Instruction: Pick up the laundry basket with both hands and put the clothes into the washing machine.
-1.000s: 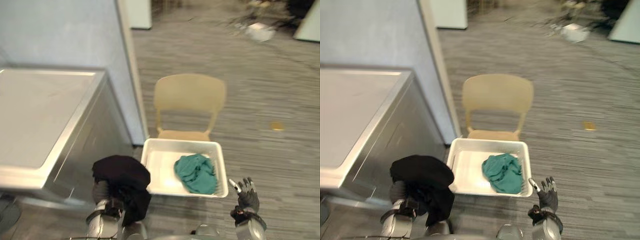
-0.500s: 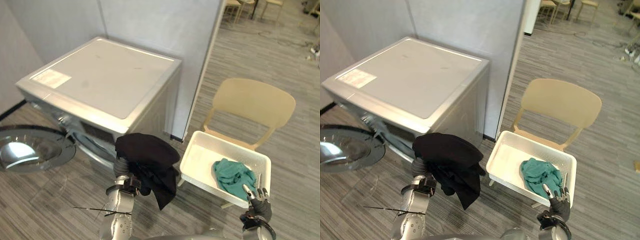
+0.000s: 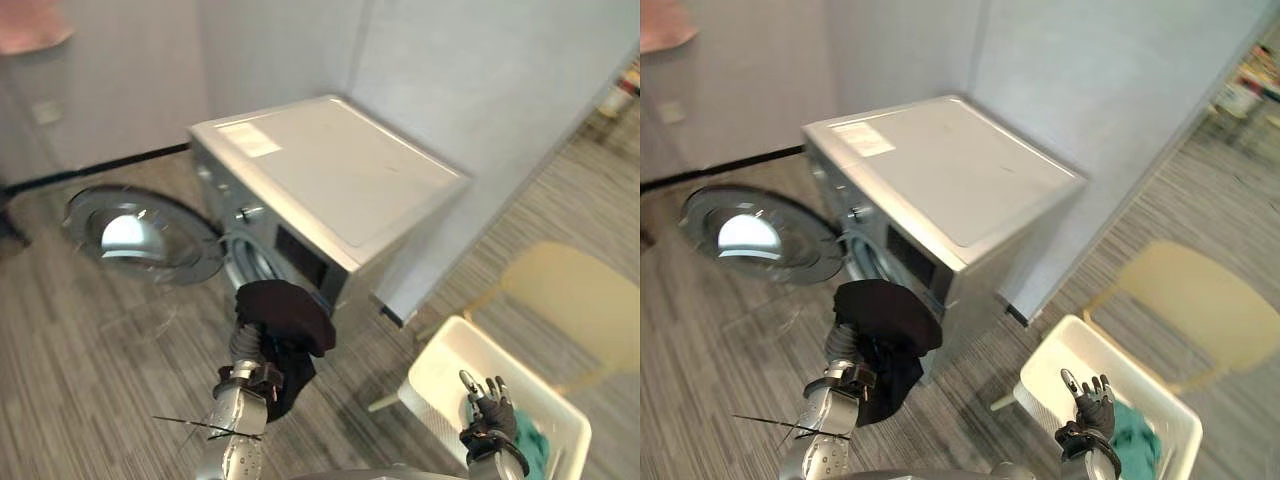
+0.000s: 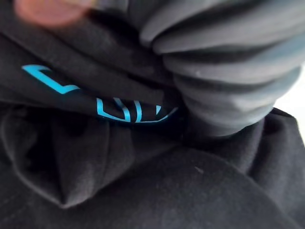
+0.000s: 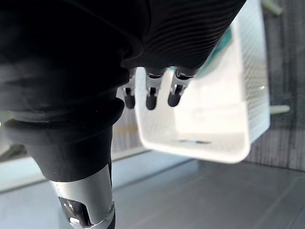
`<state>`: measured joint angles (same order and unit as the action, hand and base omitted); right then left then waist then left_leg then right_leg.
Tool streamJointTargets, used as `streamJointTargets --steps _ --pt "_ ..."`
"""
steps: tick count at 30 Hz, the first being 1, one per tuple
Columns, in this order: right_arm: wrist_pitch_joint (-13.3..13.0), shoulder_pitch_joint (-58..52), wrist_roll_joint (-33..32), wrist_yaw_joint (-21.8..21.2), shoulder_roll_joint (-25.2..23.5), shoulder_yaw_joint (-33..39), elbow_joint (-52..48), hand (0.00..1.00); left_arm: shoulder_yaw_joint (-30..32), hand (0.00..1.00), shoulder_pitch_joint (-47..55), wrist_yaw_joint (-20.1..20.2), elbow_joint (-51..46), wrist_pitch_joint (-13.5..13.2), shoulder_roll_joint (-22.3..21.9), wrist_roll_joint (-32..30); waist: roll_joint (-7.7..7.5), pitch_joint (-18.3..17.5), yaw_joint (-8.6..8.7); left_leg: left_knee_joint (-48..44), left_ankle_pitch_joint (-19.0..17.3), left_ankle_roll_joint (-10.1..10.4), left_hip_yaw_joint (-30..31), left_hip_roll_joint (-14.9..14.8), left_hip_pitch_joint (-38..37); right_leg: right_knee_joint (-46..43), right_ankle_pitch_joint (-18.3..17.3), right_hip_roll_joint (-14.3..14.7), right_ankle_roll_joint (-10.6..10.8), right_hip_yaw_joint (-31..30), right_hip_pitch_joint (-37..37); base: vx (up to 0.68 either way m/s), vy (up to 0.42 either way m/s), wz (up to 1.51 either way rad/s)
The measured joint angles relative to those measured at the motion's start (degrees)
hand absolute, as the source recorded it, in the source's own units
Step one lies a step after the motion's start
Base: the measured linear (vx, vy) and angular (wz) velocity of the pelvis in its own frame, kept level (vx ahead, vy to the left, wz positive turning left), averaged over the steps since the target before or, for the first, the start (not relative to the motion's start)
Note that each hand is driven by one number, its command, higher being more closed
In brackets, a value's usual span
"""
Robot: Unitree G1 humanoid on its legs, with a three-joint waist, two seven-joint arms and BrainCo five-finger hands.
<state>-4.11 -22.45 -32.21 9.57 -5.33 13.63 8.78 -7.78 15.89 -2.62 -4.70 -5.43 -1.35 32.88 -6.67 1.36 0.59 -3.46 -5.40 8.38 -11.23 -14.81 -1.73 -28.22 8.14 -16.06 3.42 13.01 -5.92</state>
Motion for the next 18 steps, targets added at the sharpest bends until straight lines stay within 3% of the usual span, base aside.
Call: streamJointTargets --steps 1,3,4,5,6,8,10,12,13,15,17,18 --pt "-0.2 0.1 -0.7 -0.5 0.0 0.1 -0.1 0.0 -0.1 1.0 -0.5 -0.1 1.1 0.1 0.2 0.0 0.44 -0.2 0.59 0.3 0.9 0.8 4.3 -1.5 1.7 -0.4 -8.5 5.0 2.0 -4.6 -0.6 0.22 -0.166 1.35" --pt "-0.5 0.1 -1.5 -1.1 0.1 0.2 -1.0 0.0 0.0 1.0 -1.6 -0.1 2.6 0.1 0.1 0.0 0.75 -0.1 1.27 0.9 2.3 1.9 7.7 -3.1 4.0 5.3 -17.9 13.3 2.0 -9.9 -0.8 0.15 -0.215 1.08" --pt "-0.8 0.0 -1.6 -1.1 0.1 0.2 -1.5 0.0 0.0 1.0 -1.9 -0.1 3.4 0.1 0.1 0.0 0.02 -0.3 1.34 0.5 2.3 2.2 8.3 -2.1 5.1 13.2 -17.1 16.2 0.9 -12.1 -0.4 0.07 -0.196 0.76" --pt "-1.0 0.7 -1.6 -1.1 0.3 1.4 -1.5 0.0 -0.3 1.0 -2.4 -0.1 5.8 0.2 -0.5 0.0 -0.33 -0.7 1.37 -1.0 1.3 3.2 9.4 -0.5 5.8 18.8 -15.6 16.0 -1.2 -9.8 1.6 0.11 -0.199 0.55" --pt "-1.2 1.4 -1.7 -0.8 0.4 2.7 -1.6 0.0 -1.1 1.0 -2.2 -0.2 7.2 1.6 -1.7 -0.2 2.64 0.3 1.08 -1.9 1.4 3.2 9.1 -0.8 5.1 18.9 -15.2 16.4 -1.5 -9.1 3.1 0.14 -0.123 0.33" --pt "-1.3 2.0 -1.7 -0.6 0.6 3.9 -1.7 0.0 -2.2 1.0 -1.3 -0.1 7.0 1.8 -2.1 -1.0 6.28 0.4 0.14 -1.5 1.3 3.3 6.2 -2.4 2.3 18.3 -15.2 17.6 -1.5 -9.3 4.9 0.16 -0.078 -0.05" --pt "-1.3 2.3 -1.7 -0.5 0.6 3.2 -1.7 0.0 -2.1 1.0 -1.2 -0.1 6.3 1.7 -2.2 -1.0 7.87 0.5 -0.26 -4.4 -0.1 3.6 4.1 -3.4 1.7 17.5 -15.5 18.2 -1.0 -9.9 6.1 0.12 -0.055 -0.12" --pt "-1.3 2.6 -1.6 -0.5 0.6 3.1 -2.5 0.0 -1.8 1.0 -1.3 0.0 5.0 1.5 -2.2 -1.0 8.36 1.6 -0.71 -15.9 -3.2 2.7 4.4 -4.1 5.7 15.5 -16.8 18.1 -1.1 -9.4 6.9 0.06 -0.025 0.04" --pt "-1.3 2.7 -1.6 -0.8 0.7 3.2 -3.8 0.0 -1.7 1.0 -1.3 0.0 4.2 1.1 -2.2 -1.0 8.35 2.6 -1.38 -26.8 -3.6 2.5 6.1 -4.0 10.5 13.9 -18.8 17.3 -1.3 -8.8 7.3 0.0 0.0 0.0" --pt "-1.4 2.6 -1.6 -0.9 0.8 3.4 -6.1 0.0 -1.6 1.0 -1.1 0.0 3.6 1.1 -2.2 -1.0 8.46 4.4 -1.51 -40.2 -2.5 4.3 10.3 -4.1 16.8 12.7 -21.6 16.9 -1.7 -8.4 8.6 -0.03 0.06 0.05" --pt "-1.4 2.9 -1.4 -0.8 0.7 3.1 -6.5 0.0 -1.5 1.0 -1.0 -0.1 3.4 1.2 -2.0 -0.9 8.33 4.5 -1.68 -44.1 -3.8 2.0 11.2 -4.3 19.0 12.1 -22.0 15.7 -1.5 -8.7 8.7 0.01 0.183 -0.09" --pt "-1.4 2.7 -1.3 -0.8 0.6 2.0 -7.8 0.0 -1.2 1.0 -1.2 -0.1 2.3 1.1 -1.9 -0.9 7.18 4.5 -1.58 -41.0 -6.4 -2.3 8.7 -5.9 18.8 12.1 -21.9 13.5 -1.4 -9.3 8.1 0.05 0.217 -0.14"
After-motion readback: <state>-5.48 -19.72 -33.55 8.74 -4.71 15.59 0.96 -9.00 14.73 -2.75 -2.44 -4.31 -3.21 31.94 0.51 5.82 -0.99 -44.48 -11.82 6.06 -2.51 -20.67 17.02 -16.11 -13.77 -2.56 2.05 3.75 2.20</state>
